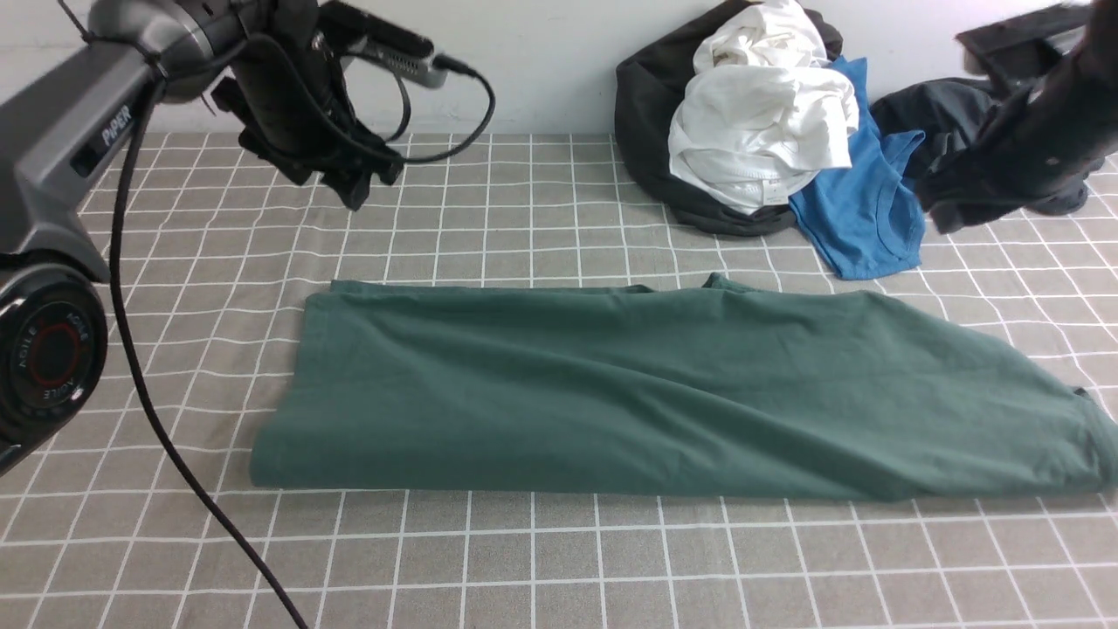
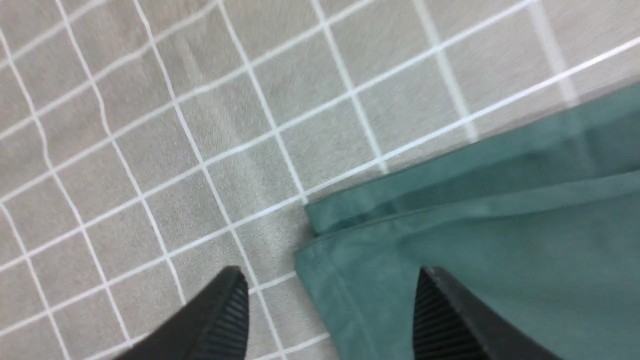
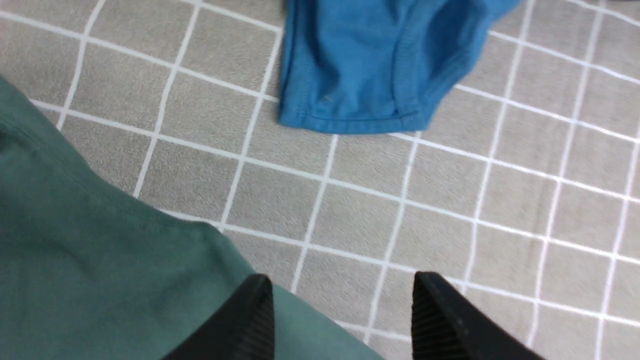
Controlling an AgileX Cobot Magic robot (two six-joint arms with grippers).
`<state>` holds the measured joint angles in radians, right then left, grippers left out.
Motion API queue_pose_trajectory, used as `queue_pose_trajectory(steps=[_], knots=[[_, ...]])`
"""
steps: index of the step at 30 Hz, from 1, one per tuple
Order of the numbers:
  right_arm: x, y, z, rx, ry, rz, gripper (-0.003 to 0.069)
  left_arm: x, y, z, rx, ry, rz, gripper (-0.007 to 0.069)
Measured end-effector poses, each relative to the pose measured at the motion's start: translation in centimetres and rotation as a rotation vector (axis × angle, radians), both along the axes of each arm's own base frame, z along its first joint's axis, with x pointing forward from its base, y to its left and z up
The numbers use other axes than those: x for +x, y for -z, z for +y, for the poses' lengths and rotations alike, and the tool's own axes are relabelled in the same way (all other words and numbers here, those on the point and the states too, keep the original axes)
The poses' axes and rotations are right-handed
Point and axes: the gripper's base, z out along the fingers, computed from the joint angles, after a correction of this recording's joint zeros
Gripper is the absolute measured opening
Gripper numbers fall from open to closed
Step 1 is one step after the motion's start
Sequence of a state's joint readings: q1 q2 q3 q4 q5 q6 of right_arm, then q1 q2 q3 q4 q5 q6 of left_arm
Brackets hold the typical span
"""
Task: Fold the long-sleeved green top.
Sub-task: Use both arms to drag the lower edge of the fabric forward and fold it over the upper edge, then use the right arm to clamp the right edge of the fabric
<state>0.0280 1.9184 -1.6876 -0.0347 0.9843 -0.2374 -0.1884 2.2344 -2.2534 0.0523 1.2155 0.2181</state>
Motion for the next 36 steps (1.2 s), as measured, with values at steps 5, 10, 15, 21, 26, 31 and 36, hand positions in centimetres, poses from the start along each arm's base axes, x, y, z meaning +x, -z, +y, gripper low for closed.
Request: queue_pose_trajectory(steps=[5,10,15,21,26,31,36], knots=[[-3.6,-2.9,-3.6,0.051,0.154,0.083,0.0362,-3.4,-3.1,-2.7,-0.065,0.071,0.005,0.0204],[-6.5,-1.4,-6.1,0.098,0.267,0.164,0.0364,-7.7,-2.0,-4.7,-0.046,0.168,0.120,0.0013],[-8.4,3.6,-7.7,0.134,0.377,0.211,0.0399,-11.8,0.1,-4.5,-0.033,0.190,0.254,-0.0008],[-7.7,9.1,-8.8,0.160,0.454,0.257,0.0509,-15.0,1.4,-3.9,-0.060,0.198,0.346,-0.0008],[-6.8,12.7,-9.0,0.177,0.482,0.305,0.0545,-15.8,1.8,-3.7,-0.062,0.203,0.370,-0.0008],[-6.6,13.9,-8.9,0.194,0.493,0.330,0.0540,-15.9,1.8,-3.7,-0.068,0.203,0.369,-0.0008],[-6.4,13.8,-8.8,0.199,0.460,0.338,0.0444,-15.8,1.8,-3.7,-0.067,0.210,0.362,-0.0008]])
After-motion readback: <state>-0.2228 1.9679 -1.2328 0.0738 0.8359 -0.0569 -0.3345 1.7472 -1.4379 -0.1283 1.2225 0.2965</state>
